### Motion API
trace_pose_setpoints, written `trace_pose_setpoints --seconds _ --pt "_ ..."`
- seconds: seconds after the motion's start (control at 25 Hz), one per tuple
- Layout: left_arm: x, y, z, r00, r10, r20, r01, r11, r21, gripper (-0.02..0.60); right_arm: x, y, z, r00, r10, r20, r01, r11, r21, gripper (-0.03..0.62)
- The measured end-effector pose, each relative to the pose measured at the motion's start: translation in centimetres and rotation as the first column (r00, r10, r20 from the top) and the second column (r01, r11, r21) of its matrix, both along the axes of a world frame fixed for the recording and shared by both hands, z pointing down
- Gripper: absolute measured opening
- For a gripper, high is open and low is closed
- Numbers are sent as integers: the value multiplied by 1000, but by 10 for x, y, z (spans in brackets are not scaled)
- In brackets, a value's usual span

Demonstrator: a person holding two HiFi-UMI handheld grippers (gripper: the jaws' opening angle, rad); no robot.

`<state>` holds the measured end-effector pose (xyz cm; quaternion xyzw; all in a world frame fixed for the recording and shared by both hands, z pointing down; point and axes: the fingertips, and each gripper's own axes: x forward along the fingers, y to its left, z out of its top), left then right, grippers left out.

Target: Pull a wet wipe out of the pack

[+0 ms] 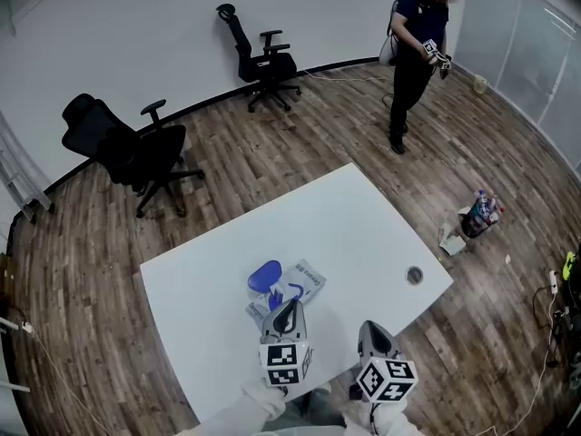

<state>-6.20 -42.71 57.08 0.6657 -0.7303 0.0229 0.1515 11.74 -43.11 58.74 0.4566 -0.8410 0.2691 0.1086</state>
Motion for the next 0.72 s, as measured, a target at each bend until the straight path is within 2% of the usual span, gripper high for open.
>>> trace_pose_setpoints --seconds 0.2,0.44,0.72 --pt "-13 -14 21 996 -88 21 89 995 -37 -3 3 -8 8 1000 -15 -9 14 1000 -20 8" --pt "-22 -22 42 990 -139 8 139 985 -100 -3 -4 -13 12 999 -38 -18 38 999 -38 8" --pt "-31 -34 57 981 -190 22 192 972 -138 -2 1 -18 19 999 -31 -29 30 998 -54 9"
